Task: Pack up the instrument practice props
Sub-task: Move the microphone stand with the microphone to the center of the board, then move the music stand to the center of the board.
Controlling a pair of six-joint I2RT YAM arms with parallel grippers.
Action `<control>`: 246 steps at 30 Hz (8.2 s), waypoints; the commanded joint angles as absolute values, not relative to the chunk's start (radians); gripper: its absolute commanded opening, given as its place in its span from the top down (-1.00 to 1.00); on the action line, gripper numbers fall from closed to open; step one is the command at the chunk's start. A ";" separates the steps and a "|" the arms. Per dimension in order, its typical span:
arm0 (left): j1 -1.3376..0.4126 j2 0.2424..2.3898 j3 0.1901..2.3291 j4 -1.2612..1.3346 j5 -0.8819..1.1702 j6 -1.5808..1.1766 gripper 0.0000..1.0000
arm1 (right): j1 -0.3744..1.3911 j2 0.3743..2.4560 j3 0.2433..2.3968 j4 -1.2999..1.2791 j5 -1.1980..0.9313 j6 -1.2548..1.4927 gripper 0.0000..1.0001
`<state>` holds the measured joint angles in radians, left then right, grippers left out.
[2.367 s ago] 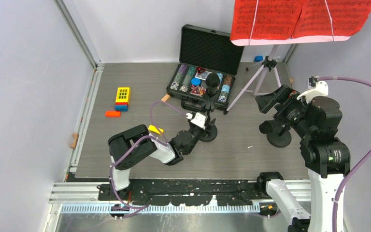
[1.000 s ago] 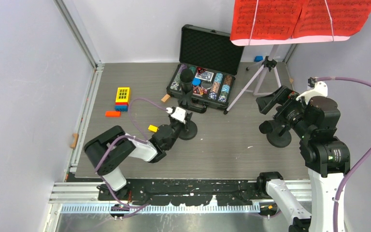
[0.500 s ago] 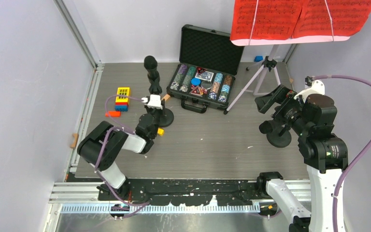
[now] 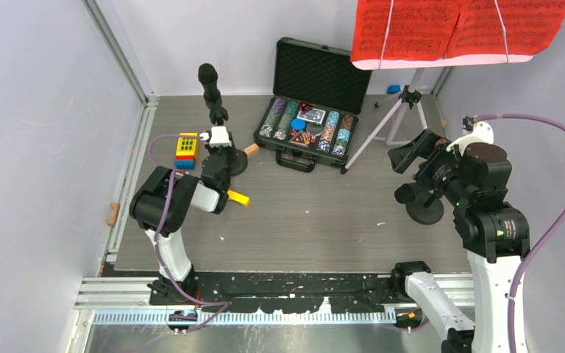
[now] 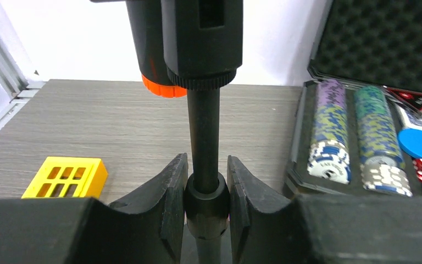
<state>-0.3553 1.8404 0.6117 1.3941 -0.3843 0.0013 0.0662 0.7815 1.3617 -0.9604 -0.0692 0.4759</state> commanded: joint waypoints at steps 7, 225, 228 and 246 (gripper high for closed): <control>-0.251 1.919 0.711 1.407 -0.348 0.006 0.58 | 0.072 0.809 1.389 -0.956 -0.040 0.454 -0.97; -1.244 1.835 0.803 0.724 0.012 -0.345 1.00 | 0.126 0.666 1.599 -1.146 0.135 0.482 -0.93; -1.268 1.843 0.808 0.724 0.008 -0.350 1.00 | 0.126 0.667 1.597 -1.146 0.135 0.483 -0.93; -1.301 1.770 0.682 0.737 -0.156 -0.392 1.00 | 0.126 0.654 1.575 -1.146 0.136 0.484 -0.93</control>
